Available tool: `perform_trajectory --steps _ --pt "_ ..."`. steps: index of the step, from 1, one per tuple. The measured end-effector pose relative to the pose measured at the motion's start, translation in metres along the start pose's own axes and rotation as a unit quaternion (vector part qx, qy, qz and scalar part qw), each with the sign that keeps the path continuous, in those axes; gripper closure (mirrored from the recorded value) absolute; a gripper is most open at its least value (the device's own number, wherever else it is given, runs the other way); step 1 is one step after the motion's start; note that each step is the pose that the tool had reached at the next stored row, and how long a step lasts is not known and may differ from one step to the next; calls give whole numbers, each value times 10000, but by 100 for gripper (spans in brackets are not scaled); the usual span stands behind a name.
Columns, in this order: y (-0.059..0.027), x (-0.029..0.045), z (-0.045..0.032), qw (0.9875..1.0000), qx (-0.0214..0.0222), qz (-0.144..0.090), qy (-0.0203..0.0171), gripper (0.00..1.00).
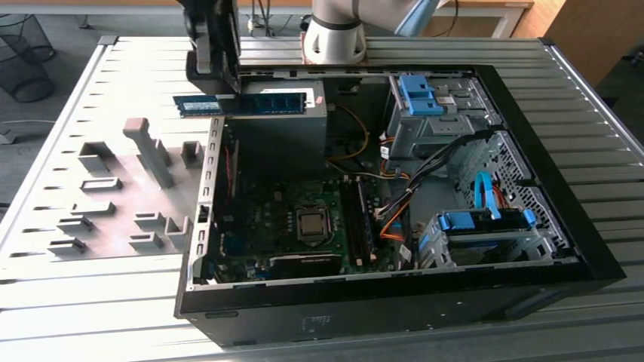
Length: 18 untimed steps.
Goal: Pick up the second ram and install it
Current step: 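Pick up the second ram and move it above second insertion slot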
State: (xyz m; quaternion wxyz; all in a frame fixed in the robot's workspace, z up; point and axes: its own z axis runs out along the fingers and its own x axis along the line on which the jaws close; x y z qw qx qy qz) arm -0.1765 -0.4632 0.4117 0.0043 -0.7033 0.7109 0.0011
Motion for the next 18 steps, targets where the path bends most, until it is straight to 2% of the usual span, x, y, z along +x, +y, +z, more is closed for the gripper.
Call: perform_trajectory --steps 3,6,18 --pt "-88 -1 4 10000 0 0 1 86" --pt "-212 -2 8 10000 0 1 0 86" --pt "-756 -8 40 10000 0 0 0 86"
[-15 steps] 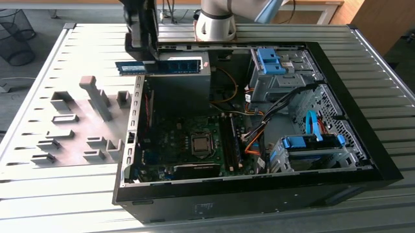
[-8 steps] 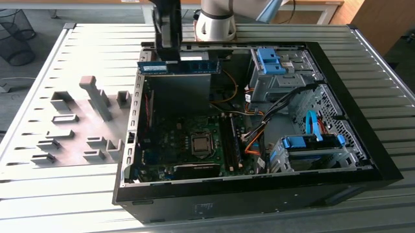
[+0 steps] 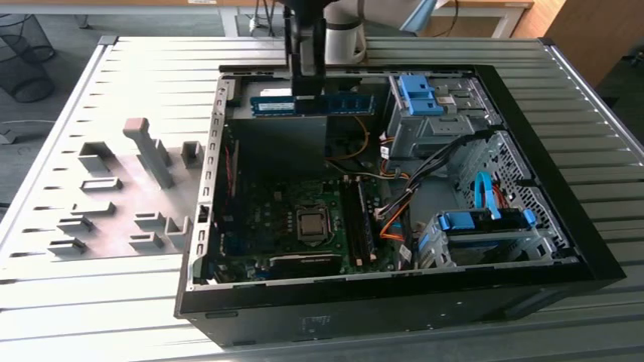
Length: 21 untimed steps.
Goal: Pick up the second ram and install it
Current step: 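Pick up the second ram and move it above second insertion slot, then insert the second ram into the second slot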
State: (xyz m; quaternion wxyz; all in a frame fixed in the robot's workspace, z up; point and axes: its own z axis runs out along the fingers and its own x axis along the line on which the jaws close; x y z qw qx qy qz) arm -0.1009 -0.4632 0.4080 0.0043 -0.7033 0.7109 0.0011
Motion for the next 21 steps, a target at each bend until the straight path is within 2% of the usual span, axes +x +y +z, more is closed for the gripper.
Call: perform_trajectory --steps 12,14,21 --pt "-542 -6 42 10000 0 -1 0 86" --pt "-611 -6 48 10000 0 0 -1 86" --pt "-632 -6 48 10000 0 0 0 86"
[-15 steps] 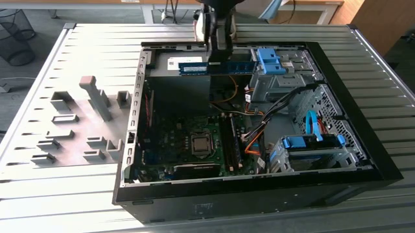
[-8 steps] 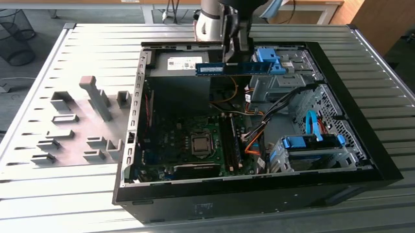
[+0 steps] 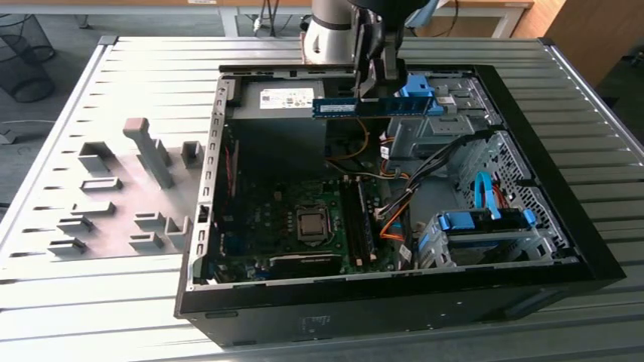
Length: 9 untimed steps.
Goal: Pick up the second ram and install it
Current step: 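Insert the second ram into the second slot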
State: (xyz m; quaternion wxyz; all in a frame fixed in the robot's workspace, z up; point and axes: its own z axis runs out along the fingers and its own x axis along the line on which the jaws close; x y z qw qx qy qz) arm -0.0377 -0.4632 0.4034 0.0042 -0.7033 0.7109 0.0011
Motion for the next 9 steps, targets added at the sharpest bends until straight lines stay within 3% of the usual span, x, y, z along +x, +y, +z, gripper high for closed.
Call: perform_trajectory --steps 9 --pt "-2 0 0 10000 0 13 0 86"
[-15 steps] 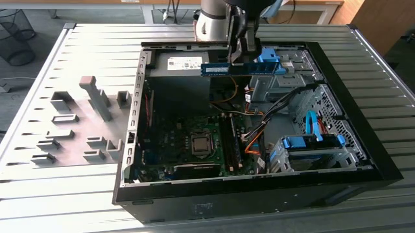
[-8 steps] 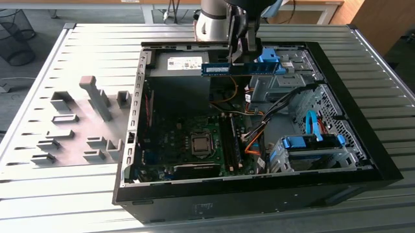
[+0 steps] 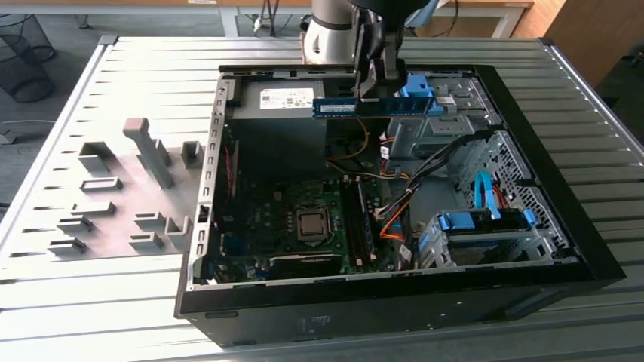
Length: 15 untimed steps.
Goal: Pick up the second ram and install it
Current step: 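Insert the second ram into the second slot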
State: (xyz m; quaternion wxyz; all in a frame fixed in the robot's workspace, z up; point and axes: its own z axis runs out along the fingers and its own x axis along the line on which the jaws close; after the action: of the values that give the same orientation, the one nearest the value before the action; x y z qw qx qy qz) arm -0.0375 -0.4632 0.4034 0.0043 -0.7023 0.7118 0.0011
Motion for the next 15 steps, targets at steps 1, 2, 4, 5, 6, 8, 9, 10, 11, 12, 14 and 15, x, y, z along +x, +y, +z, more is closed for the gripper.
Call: perform_trajectory --steps 1,2,4,5,6,8,9,10,11,12,14,15 --pt "0 0 1 10000 1 55 0 86" --pt "-1 -1 3 9999 2 140 0 86" --pt "-1 -1 6 9995 4 324 2 86" --pt "-1 -1 8 9991 5 415 2 86" --pt "0 -1 10 9987 5 504 3 86" --pt "0 -1 15 9977 8 684 3 86" --pt "0 -1 17 9970 9 774 4 86" --pt "0 -1 19 9962 10 869 5 86" --pt "0 -1 22 9954 11 958 5 86" --pt "0 -1 24 9945 11 1048 5 86" --pt "0 -1 29 9924 14 1227 6 86" --pt "0 -1 31 9913 14 1315 6 86"
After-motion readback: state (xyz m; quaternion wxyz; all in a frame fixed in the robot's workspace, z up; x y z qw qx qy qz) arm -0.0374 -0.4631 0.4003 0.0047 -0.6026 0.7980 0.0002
